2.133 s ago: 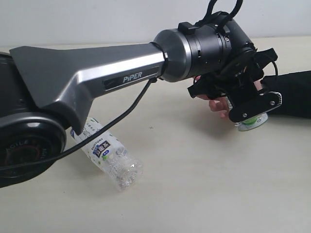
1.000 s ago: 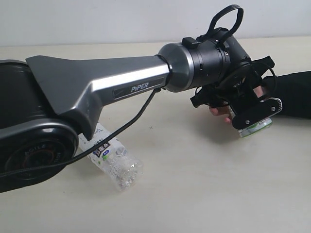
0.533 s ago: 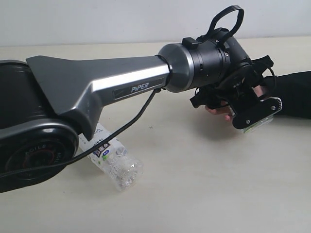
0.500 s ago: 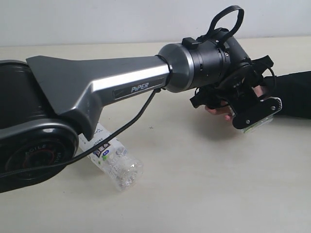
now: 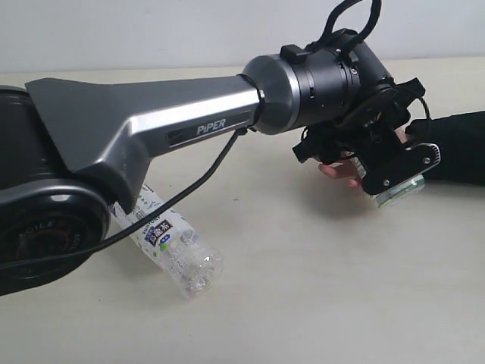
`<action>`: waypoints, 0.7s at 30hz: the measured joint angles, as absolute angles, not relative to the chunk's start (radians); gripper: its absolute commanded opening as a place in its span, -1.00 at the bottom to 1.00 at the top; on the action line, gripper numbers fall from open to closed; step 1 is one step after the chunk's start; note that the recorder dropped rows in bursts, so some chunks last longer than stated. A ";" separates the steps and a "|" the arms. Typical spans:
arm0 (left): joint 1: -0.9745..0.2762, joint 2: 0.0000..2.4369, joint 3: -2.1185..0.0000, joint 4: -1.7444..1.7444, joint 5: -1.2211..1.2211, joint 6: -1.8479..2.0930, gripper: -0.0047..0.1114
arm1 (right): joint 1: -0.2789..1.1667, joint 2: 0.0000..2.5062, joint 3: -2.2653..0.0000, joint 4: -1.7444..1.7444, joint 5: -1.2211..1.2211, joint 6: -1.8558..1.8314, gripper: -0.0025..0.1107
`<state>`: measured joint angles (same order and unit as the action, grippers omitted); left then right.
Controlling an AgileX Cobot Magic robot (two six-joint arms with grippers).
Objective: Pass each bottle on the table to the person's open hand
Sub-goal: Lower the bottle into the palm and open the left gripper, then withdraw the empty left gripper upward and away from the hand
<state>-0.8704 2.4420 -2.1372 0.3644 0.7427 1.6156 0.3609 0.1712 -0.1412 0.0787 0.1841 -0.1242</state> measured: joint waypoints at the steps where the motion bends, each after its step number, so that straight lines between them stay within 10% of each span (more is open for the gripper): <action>1: -0.870 2.437 -2.137 0.364 0.752 1.616 0.29 | 0.361 0.171 -0.141 0.079 0.184 -0.124 -0.95; 21: -0.894 2.287 -2.137 0.364 0.861 1.462 0.28 | 0.361 0.171 -0.141 0.079 0.184 -0.124 -0.95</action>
